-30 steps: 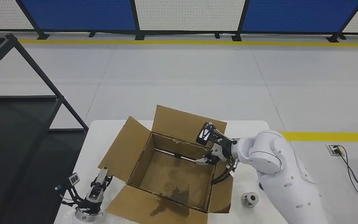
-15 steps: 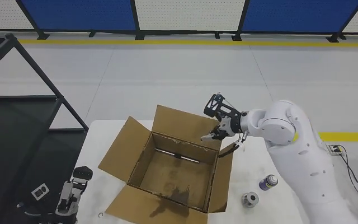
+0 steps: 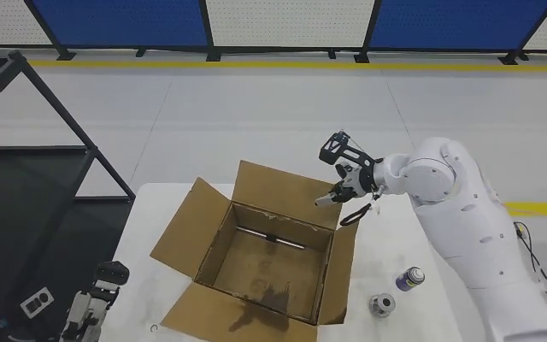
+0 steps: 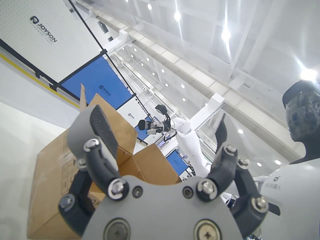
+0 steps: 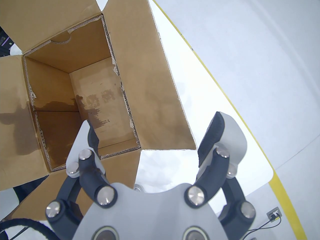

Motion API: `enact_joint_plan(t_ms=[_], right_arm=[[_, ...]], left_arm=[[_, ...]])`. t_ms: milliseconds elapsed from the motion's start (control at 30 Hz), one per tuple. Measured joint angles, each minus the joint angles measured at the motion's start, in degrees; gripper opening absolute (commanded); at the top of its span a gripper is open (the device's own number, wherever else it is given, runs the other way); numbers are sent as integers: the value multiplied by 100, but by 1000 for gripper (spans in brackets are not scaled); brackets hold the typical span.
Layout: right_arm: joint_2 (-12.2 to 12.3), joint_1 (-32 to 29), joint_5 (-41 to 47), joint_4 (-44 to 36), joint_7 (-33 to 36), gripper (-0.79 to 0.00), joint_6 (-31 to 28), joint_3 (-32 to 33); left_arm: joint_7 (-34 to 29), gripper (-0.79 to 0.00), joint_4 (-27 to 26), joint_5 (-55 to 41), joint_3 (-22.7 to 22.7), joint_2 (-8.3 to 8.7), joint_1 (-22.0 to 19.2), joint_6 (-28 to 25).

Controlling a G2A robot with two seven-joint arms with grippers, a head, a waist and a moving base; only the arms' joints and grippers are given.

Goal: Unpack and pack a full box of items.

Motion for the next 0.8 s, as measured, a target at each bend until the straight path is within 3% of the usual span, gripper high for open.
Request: enact_joint_plan(t_ms=[100,267,300,333,367,400,467,600,700,800], right_arm=[[4,-32,16,227,-265,0,63,-6],[27,386,464,1118,-400,0,-462,-84],[42,505,614,1381,-503,-74,-557,-180],[53,594,756,1583,-578,-292,-626,-278],[64,675,924,1778,-664,-579,-709,-395],[80,772,1179,2023,-790,-686,-834,-570],[104,904,1508,2336,-956,-785,-1003,-889],[136,1177,2109,2847,-1163,-785,-1208,-1659],[157,1317,2478,3017,-1281,-730,-1327,-2195],[190,1443,2808,3147,-1415,-782,-1460,-2678]], left_arm=[[-26,0,-136,22,92,-1,-58,255],[-118,0,-299,9,207,2,-131,483],[-129,0,-316,25,216,2,-133,496],[-125,0,-326,38,225,1,-132,499],[-110,0,-333,55,236,-2,-130,497],[-81,0,-340,75,252,-7,-125,494],[-13,0,-346,107,270,-16,-119,491],[133,0,-371,228,308,-37,-106,479],[233,0,-398,316,333,-50,-101,494],[326,0,-415,405,364,-64,-108,512]])
